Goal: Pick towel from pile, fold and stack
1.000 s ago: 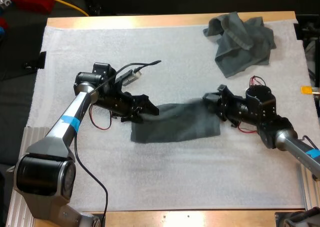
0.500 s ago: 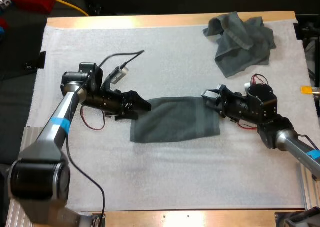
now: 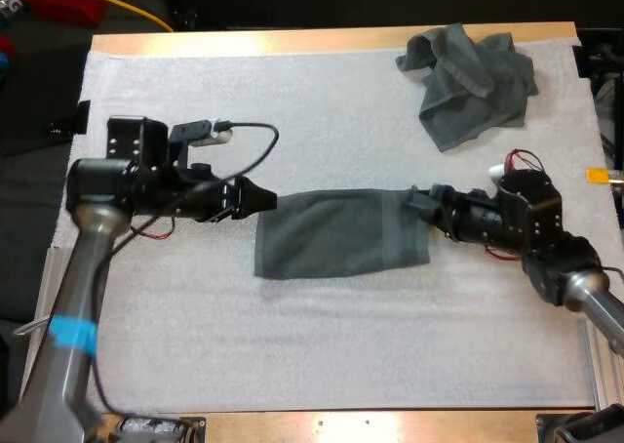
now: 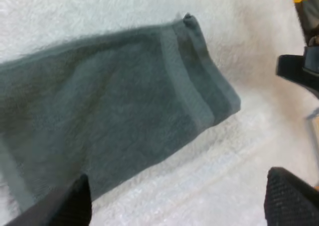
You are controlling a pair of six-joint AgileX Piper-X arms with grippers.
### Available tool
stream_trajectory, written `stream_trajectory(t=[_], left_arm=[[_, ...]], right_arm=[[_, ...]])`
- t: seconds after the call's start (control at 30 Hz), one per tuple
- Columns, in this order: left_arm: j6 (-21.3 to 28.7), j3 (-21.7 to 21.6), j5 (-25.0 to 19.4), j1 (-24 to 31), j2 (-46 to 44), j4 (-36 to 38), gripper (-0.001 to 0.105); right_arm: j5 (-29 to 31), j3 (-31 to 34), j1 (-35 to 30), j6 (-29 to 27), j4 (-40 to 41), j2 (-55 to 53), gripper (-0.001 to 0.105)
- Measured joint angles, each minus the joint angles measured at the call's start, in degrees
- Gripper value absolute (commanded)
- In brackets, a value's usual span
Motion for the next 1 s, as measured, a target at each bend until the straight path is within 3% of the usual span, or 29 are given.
stream_trajectory(t=[0.53, 0.8, 1.0], left_arm=[[0.18, 0.00, -0.63, 0.00, -15.85, 8.52, 0.069], [-0.19, 0.00, -0.63, 0.00, -22.06, 9.72, 0.069], [-0.35, 0.00, -0.63, 0.00, -22.08, 9.51, 0.069]], right_arm=[[3.25, 0.00, 0.00, -15.45, 25.75, -14.77, 0.046], [7.88, 0.00, 0.00, -20.06, 32.19, -21.15, 0.077], [12.94, -1.18, 0.00, -22.64, 32.71, -22.03, 0.077]])
